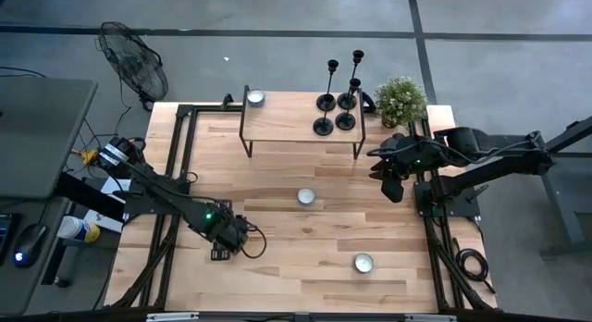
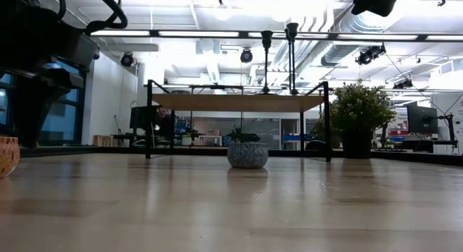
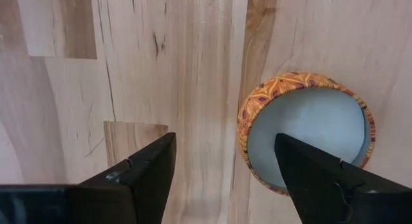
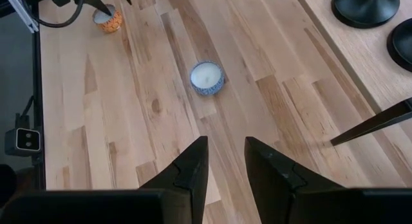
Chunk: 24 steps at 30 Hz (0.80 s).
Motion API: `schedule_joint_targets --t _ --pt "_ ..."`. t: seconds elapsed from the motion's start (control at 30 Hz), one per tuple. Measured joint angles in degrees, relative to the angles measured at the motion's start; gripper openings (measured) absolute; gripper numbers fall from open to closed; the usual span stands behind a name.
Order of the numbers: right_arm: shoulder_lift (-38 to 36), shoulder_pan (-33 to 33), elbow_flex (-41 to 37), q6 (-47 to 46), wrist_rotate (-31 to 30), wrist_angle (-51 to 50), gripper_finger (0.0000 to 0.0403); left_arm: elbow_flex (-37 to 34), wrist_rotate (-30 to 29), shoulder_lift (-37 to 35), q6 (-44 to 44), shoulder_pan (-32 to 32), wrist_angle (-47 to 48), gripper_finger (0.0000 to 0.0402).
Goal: Pick & Place candle stick holders
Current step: Put the orange scented candle on the shelf
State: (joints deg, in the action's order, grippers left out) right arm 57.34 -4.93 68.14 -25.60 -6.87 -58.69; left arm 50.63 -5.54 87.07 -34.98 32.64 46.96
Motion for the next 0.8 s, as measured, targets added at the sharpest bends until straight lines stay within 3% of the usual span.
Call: schedule_joint_targets --t 0.43,0.8 --pt "0.0 0.0 0.0 0.1 -0.2 0.0 0.0094 -0.1 0.7 0.0 0.0 0.0 -0.4 0.0145" --pt "0.0 0.0 0.0 0.6 -0.6 -0.1 0.0094 -0.1 2.1 0.0 0.0 0.0 -0.4 0.0090"
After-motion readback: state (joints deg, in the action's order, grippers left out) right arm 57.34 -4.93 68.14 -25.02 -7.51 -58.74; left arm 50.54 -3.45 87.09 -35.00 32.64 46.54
